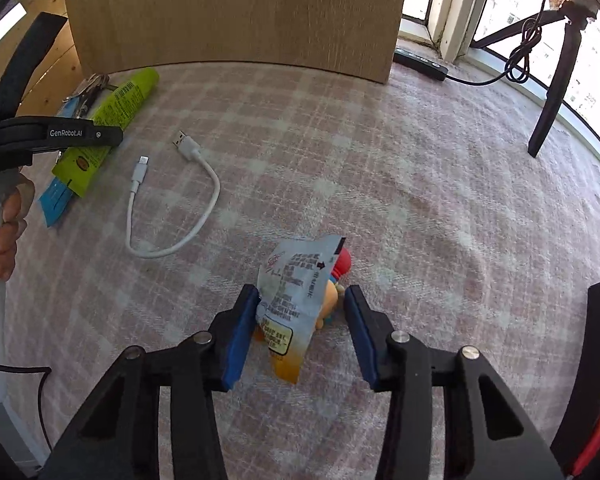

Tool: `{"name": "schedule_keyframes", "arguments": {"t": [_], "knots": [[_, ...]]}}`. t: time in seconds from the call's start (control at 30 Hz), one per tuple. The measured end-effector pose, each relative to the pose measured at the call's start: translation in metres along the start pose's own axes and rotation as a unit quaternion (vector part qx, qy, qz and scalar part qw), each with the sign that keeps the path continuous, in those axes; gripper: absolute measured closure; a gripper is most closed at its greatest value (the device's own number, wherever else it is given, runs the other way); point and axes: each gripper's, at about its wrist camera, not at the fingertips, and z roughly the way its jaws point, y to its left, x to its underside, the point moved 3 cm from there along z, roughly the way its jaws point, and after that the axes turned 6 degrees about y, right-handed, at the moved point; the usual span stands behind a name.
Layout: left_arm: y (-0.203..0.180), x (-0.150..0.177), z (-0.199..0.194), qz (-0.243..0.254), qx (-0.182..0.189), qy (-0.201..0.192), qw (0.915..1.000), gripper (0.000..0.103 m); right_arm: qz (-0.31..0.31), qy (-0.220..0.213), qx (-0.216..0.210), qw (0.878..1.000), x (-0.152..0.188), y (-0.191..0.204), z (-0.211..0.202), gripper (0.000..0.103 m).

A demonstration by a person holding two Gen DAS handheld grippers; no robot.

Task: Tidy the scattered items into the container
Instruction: 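Grasp the green tube with the left gripper while the right grasps the snack packet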

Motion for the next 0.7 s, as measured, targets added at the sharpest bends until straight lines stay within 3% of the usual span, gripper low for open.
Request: {"name": "schedule_keyframes", "arguments": {"t": [0.3,0.6,0.67,0.7], "knots": [[0.007,0.015,-0.006,-0.006,0.013,0.002,0.9999,0.096,0.018,-0.005,-0.049,0.999,0.019,-0.014,-0.009,0.065],[0.01,0.031,-0.012,-0.003,0.012,-0.002,0.9999,0.096,0.03,-0.004,-0.049,0.998,0.03,-0.028,-0.014,0.069],[0.012,0.035,-0.014,-0.005,0.014,-0.001,0.9999,0.096,0.037,-0.003,-0.063,0.997,0.032,-0.032,-0.015,0.085],[0.013,0.037,-0.015,-0.007,0.016,0.0,0.9998,0.096,0.041,-0.003,-0.068,0.997,0.032,-0.033,-0.016,0.085]]}}
